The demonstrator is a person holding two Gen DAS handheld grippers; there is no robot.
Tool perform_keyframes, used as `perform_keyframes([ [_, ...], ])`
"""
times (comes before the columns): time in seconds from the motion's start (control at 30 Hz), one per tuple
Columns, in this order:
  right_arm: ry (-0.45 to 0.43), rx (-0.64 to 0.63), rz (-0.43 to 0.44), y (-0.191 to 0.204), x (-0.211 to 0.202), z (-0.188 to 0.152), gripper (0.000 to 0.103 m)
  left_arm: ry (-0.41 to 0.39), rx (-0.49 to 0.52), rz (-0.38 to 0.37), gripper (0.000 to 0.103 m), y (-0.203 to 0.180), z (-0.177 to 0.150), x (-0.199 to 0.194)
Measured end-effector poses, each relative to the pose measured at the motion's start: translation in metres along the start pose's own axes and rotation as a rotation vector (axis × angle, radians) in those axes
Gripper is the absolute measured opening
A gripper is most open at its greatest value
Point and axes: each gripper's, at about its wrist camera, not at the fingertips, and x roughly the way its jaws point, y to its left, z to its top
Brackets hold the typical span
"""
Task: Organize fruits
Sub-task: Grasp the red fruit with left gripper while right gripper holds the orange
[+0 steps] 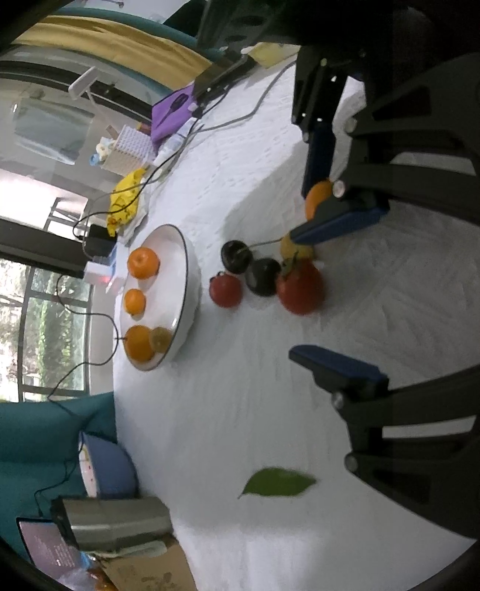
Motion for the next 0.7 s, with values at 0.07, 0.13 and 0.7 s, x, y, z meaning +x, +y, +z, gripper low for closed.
perform_keyframes([
  [0.07, -0.004, 0.006, -0.003, -0.002, -0.002, 0.0, 0.036, 0.004, -0.002, -0.007, 0.058, -0.001, 0.002, 0.004],
  [0.13, -0.011, 0.013, -0.01, -0.006, -0.005, 0.001, 0.036, 0.001, -0.006, -0.007, 0.058, -0.001, 0.004, 0.007],
  [0.7, -0.027, 0.058, -0.089, -0.035, -0.016, 0.005, 0.036, 0.034, 0.019, 0.017, 0.049, 0.013, -0.008, 0.0],
])
